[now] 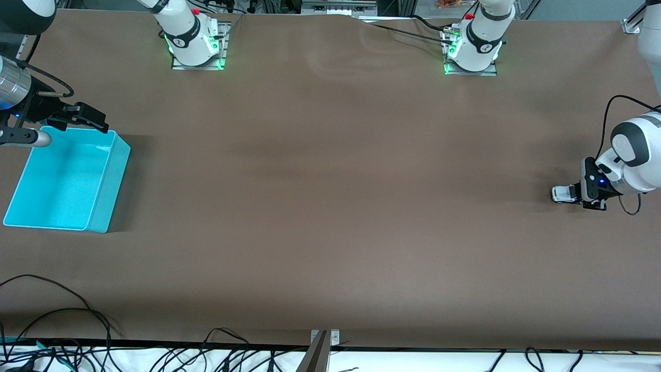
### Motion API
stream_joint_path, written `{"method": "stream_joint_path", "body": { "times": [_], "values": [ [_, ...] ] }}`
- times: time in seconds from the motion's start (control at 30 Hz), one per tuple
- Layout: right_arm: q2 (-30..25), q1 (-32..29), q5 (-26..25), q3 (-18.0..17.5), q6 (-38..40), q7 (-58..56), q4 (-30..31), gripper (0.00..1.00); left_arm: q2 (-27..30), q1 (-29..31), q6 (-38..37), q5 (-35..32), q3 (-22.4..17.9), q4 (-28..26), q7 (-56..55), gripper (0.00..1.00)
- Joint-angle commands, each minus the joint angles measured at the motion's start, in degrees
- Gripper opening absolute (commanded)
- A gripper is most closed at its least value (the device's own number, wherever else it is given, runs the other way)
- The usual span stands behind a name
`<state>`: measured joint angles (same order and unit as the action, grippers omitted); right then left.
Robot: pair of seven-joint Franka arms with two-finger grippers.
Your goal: Wind and store white jeep toy
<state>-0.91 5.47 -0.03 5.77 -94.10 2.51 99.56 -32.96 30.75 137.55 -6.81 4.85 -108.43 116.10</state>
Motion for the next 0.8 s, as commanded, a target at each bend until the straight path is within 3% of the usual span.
{"method": "stream_joint_path", "body": {
  "times": [0.0,0.37,0.53,0.77],
  "values": [
    [0.39,-0.2,0.65,0.03,0.59,-0.23,-1.04,1.0,-3.69,0.64,-1.84,-1.89,0.86,2.69,1.5,1.0],
    [0.39,-0.2,0.65,0.12,0.59,-0.23,-0.95,1.0,-2.9,0.02,-17.47,-1.37,4.38,14.29,-0.6,1.0],
    [0.39,-0.2,0.65,0.12,0.59,-0.23,-1.04,1.0,-2.99,-0.51,-26.88,-1.37,5.7,20.97,-5.69,1.0],
    [0.39,-0.2,0.65,0.03,0.59,-0.23,-1.04,1.0,-2.9,-2.53,-38.04,-1.28,5.79,26.34,-18.34,1.0]
  ]
}}
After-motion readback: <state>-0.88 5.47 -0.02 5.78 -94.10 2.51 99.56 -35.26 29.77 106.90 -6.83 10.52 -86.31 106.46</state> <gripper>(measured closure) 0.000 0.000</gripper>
